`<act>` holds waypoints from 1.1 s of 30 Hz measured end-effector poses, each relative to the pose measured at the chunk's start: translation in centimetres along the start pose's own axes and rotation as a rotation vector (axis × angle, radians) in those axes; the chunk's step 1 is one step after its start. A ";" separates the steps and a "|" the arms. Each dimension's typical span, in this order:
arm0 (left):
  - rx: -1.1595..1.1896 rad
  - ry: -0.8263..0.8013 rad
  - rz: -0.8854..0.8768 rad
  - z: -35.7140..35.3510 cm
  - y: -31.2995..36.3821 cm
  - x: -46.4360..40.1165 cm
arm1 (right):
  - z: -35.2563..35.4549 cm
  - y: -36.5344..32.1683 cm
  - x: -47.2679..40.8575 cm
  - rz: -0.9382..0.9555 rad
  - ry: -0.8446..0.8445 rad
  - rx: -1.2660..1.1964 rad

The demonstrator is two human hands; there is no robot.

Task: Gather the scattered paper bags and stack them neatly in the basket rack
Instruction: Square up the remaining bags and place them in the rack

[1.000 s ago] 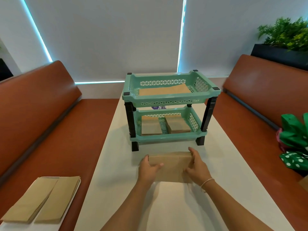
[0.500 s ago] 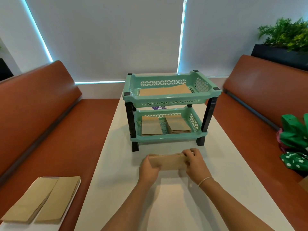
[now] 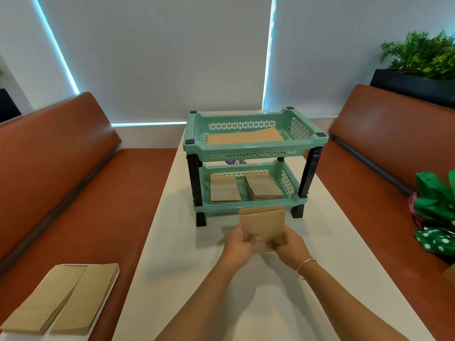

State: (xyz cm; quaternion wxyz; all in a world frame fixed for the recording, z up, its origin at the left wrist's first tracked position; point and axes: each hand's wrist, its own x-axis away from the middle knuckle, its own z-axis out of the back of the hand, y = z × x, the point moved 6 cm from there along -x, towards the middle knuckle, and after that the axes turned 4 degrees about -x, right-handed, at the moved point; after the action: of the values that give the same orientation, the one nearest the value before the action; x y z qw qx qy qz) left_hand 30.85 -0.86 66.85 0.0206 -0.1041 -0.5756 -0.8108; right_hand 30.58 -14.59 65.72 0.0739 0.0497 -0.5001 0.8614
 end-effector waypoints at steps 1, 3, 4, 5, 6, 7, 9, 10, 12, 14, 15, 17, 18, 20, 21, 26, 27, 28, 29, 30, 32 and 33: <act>-0.031 0.016 -0.029 -0.1 0.4 -0.1 | 0.1 -0.4 0.1 0.023 0.062 -0.043; -0.069 0.052 -0.055 0.0 1.0 -0.1 | 0.2 -1.1 0.5 0.067 0.142 -0.110; -0.083 0.061 -0.058 0.1 1.1 -0.1 | 0.1 -1.3 0.7 0.080 0.159 -0.121; -0.097 0.060 -0.053 0.1 0.8 0.0 | -0.1 -1.2 0.8 0.087 0.167 -0.117; -0.120 0.049 -0.045 -0.1 0.3 0.1 | -0.3 -0.9 1.0 0.073 0.164 -0.102; -0.164 0.030 -0.029 -0.3 -0.3 0.3 | -0.7 -0.6 1.2 0.049 0.148 -0.073; -0.262 0.016 0.003 -0.5 -1.9 0.6 | -1.5 0.4 1.4 -0.005 0.104 0.009; -0.287 0.023 0.011 -0.5 -2.6 0.5 | -1.7 0.6 1.5 -0.025 0.086 0.047; -0.274 0.031 0.037 -0.4 -2.8 0.2 | -1.7 0.2 1.4 -0.028 0.064 0.072; -0.264 0.039 0.054 0.0 -1.8 -0.2 | -1.4 -0.5 0.7 -0.013 0.049 0.056; -0.269 0.059 0.056 0.2 -1.2 -0.5 | -1.1 -0.9 0.2 -0.012 0.045 0.052; -0.250 0.111 0.074 1.1 0.0 -1.1 | -0.6 -2.0 -0.6 -0.002 0.037 0.030; -0.243 0.142 0.076 1.6 0.7 -1.4 | -0.4 -2.8 -1.1 0.015 0.031 0.013; -0.251 0.219 0.071 2.8 2.2 -2.5 | -0.1 -4.7 -2.2 0.045 0.015 -0.010; -0.255 0.261 0.075 3.4 3.0 -3.1 | 0.0 -5.7 -2.9 0.052 0.011 -0.007; -0.366 0.305 0.194 6.2 5.8 -6.9 | -0.1 -9.4 -8.3 -0.056 0.011 0.016; -0.409 0.295 0.226 6.7 6.2 -7.9 | -0.4 -9.8 -9.7 -0.074 -0.003 0.044; -0.458 0.296 0.259 7.3 6.5 -9.0 | -0.8 -10.4 -10.8 -0.092 -0.029 0.099; -0.506 0.298 0.293 7.7 6.6 -9.8 | -1.2 -10.7 -12.0 -0.107 -0.055 0.161; -0.542 0.302 0.321 8.1 6.6 -10.6 | -1.5 -11.1 -12.9 -0.115 -0.074 0.203; -0.545 0.314 0.355 8.5 6.2 -11.9 | -2.3 -11.5 -14.2 -0.107 -0.112 0.264; -0.560 0.319 0.365 8.6 6.1 -12.2 | -2.7 -11.6 -14.8 -0.090 -0.123 0.297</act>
State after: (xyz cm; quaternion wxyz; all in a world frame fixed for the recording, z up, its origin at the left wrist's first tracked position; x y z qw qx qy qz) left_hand 44.95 4.15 72.87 0.2253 -0.0788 -0.2930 -0.9258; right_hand 47.20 -7.73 71.92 0.0735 0.1349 -0.3683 0.9169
